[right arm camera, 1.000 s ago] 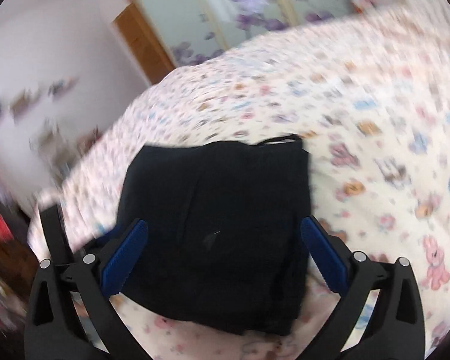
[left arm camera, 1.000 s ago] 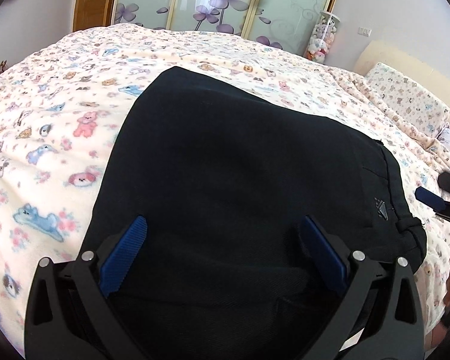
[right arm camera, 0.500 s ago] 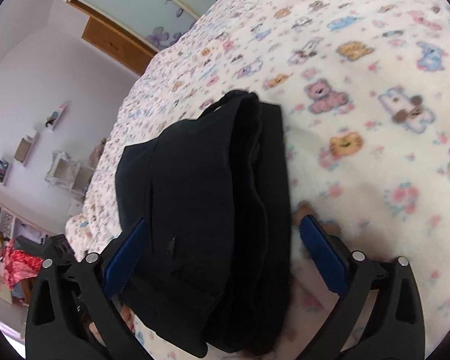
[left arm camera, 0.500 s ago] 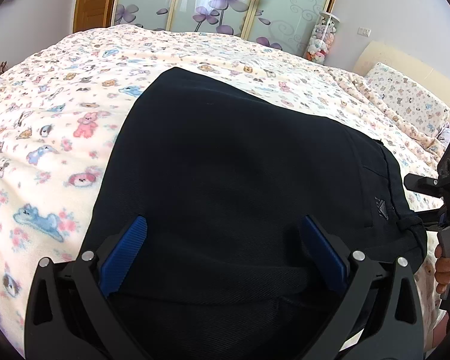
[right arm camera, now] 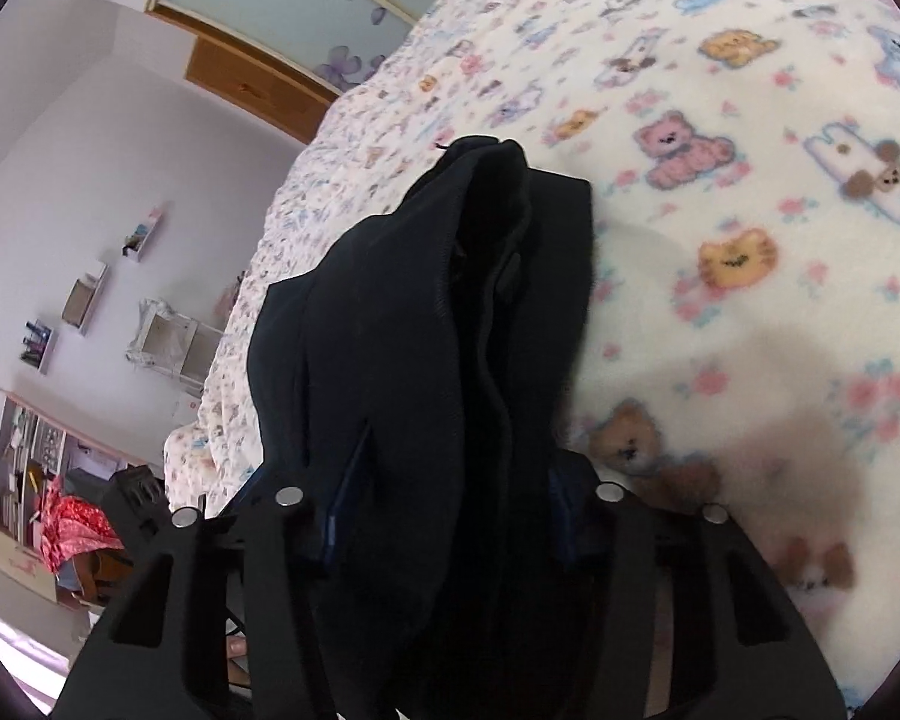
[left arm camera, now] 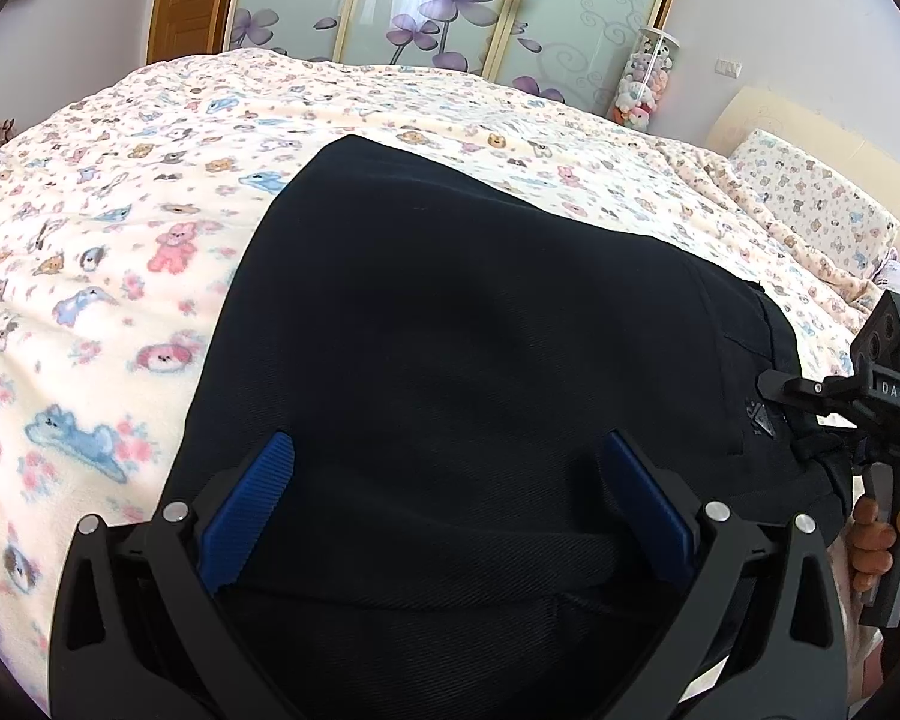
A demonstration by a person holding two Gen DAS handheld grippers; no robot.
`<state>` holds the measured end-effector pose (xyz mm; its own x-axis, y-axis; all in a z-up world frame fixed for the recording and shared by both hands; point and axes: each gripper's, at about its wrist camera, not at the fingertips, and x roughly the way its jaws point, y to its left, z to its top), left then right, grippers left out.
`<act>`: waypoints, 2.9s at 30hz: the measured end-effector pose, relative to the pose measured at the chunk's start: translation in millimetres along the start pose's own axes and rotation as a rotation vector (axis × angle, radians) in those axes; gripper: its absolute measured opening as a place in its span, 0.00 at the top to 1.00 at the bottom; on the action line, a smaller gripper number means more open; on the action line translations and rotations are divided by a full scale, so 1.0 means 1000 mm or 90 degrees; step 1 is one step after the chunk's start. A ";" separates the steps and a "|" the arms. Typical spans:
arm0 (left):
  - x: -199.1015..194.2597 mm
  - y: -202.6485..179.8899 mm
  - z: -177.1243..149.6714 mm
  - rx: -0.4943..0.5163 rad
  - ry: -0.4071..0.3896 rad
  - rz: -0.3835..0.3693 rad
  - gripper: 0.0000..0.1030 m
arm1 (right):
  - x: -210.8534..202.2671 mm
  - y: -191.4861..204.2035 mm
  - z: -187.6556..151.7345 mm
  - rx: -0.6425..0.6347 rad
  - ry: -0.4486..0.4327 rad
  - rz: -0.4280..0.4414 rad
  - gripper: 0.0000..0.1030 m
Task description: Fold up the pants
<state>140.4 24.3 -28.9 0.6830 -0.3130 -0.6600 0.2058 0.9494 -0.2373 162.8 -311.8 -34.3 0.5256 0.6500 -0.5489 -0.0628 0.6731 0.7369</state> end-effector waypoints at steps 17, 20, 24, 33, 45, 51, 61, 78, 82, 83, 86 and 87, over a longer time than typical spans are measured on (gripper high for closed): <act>-0.014 0.023 0.000 -0.076 -0.035 -0.062 0.02 | -0.012 0.073 0.001 -0.108 -0.027 0.048 0.64; -0.027 0.043 0.007 -0.133 -0.031 -0.117 0.02 | -0.010 0.084 0.000 -0.147 -0.017 0.019 0.64; -0.033 0.078 0.032 -0.179 0.015 -0.145 0.02 | -0.009 0.073 0.001 -0.130 -0.014 0.017 0.64; 0.027 0.129 0.076 -0.259 0.183 -0.293 0.02 | -0.008 0.050 0.001 -0.099 -0.013 0.031 0.64; 0.046 0.091 0.088 -0.198 0.191 -0.452 0.03 | -0.005 0.024 -0.004 -0.064 -0.013 0.028 0.64; 0.059 0.101 0.080 -0.261 0.227 -0.369 0.45 | -0.005 0.017 -0.008 -0.044 -0.020 0.033 0.63; 0.043 0.097 0.085 -0.225 0.195 -0.309 0.87 | -0.010 0.011 -0.008 -0.001 -0.049 0.067 0.66; 0.042 0.034 0.157 -0.172 0.076 -0.329 0.89 | -0.020 0.010 0.092 0.026 -0.151 0.087 0.70; 0.070 0.017 0.181 -0.159 0.063 -0.310 0.89 | -0.020 0.001 0.120 0.020 -0.177 0.069 0.71; 0.078 0.015 0.185 -0.159 0.059 -0.308 0.89 | -0.020 -0.002 0.124 0.018 -0.184 0.067 0.71; 0.103 0.016 0.183 -0.175 0.063 -0.296 0.88 | -0.013 -0.019 0.131 0.029 -0.188 0.041 0.71; 0.114 0.020 0.178 -0.190 0.075 -0.288 0.88 | -0.006 -0.028 0.131 0.040 -0.178 0.022 0.71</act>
<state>346.7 12.1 17.7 0.4862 -0.7045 -0.5170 0.2412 0.6768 -0.6955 272.5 -381.2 -0.1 0.7383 0.5435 -0.3995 -0.0367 0.6237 0.7808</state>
